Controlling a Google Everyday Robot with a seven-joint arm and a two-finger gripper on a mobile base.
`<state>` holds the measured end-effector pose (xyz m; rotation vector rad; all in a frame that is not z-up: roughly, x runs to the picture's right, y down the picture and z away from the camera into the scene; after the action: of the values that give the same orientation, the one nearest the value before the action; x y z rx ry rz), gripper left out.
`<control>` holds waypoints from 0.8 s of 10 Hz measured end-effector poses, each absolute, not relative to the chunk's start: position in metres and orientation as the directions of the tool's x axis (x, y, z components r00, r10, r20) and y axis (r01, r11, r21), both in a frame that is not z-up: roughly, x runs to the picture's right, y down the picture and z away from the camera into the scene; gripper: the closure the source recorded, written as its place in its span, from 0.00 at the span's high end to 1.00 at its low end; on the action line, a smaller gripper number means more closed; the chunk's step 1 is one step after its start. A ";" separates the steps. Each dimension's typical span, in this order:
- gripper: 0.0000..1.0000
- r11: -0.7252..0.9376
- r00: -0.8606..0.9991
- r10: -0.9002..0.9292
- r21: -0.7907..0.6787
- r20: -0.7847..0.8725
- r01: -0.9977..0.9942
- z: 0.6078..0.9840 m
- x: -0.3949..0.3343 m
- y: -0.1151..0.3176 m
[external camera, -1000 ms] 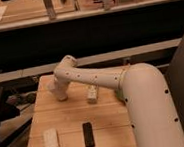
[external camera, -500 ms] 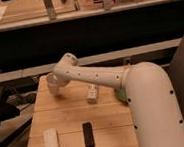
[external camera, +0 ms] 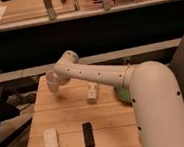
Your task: Pick up the ceramic cup
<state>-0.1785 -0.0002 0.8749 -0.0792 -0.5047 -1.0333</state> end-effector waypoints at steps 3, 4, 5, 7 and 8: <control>0.02 0.508 0.394 -0.811 0.186 0.433 0.841 0.866 -0.178 -0.008; 0.02 0.505 0.390 -0.812 0.189 0.433 0.842 0.861 -0.176 -0.012; 0.02 0.504 0.387 -0.813 0.192 0.434 0.842 0.859 -0.176 -0.013; 0.02 0.500 0.381 -0.816 0.198 0.435 0.843 0.859 -0.176 -0.013; 0.02 0.493 0.373 -0.820 0.203 0.434 0.846 0.856 -0.175 -0.016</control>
<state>-0.1753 -0.0158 0.8558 -0.0568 -0.5211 -1.0679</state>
